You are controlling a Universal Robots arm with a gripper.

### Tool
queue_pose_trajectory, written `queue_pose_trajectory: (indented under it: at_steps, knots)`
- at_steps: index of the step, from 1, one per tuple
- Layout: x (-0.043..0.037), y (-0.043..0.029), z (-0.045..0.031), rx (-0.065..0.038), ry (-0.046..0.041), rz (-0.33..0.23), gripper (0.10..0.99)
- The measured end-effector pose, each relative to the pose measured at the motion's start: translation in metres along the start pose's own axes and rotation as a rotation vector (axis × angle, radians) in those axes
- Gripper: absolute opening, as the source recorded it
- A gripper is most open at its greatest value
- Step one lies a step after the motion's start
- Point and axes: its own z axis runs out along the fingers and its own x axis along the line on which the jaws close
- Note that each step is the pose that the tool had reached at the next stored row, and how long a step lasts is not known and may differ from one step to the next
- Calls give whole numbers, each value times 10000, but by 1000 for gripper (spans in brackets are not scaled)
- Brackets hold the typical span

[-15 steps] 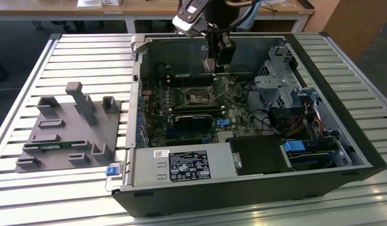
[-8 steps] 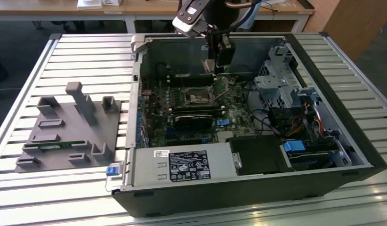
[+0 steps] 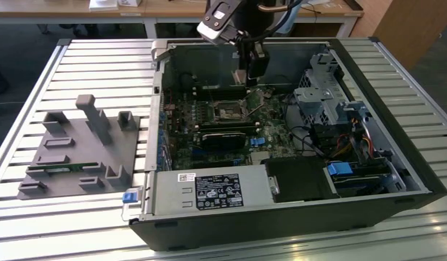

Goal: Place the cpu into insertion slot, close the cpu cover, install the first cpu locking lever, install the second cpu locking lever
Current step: 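Place the cpu into insertion slot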

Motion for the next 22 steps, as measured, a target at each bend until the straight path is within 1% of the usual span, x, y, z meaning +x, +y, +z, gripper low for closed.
queue_pose_trajectory:
  at_steps: [9, 22]
  knots:
    - [1, -19, 45, 0, 1, 0, 537]
    - [5, -70, 118, 0, 0, 0, 537]
